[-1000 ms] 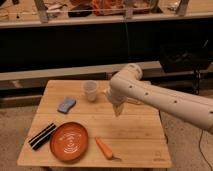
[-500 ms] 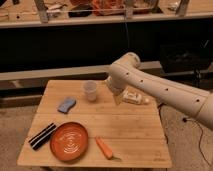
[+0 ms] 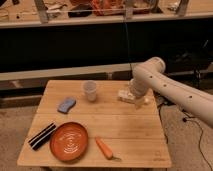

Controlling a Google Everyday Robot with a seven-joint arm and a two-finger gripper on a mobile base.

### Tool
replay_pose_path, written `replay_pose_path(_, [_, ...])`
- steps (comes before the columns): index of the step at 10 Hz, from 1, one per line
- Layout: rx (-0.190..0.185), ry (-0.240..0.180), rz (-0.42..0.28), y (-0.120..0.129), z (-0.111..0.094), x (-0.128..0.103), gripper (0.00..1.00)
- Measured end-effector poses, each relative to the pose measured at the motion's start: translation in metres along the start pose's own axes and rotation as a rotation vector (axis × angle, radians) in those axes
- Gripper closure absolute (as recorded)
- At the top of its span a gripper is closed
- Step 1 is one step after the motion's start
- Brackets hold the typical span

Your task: Move the arm in a circular motion

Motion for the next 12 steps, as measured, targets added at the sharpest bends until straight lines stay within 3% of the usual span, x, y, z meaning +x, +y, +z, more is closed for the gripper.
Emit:
replay_pose_path(4, [-0.032, 0.053, 0.172, 0.071, -0.012, 0.086, 0.2])
replay_pose_path(7, [-0.029, 0.059, 0.171, 0.11, -0.025, 0.118, 0.2])
replay_pose_path(10, [-0.025, 0.056, 0.131, 0.121, -0.034, 0.113, 0.2])
replay_pose_path(12, [-0.02, 0.048, 0.083, 0.12, -0.039, 0.084, 0.2])
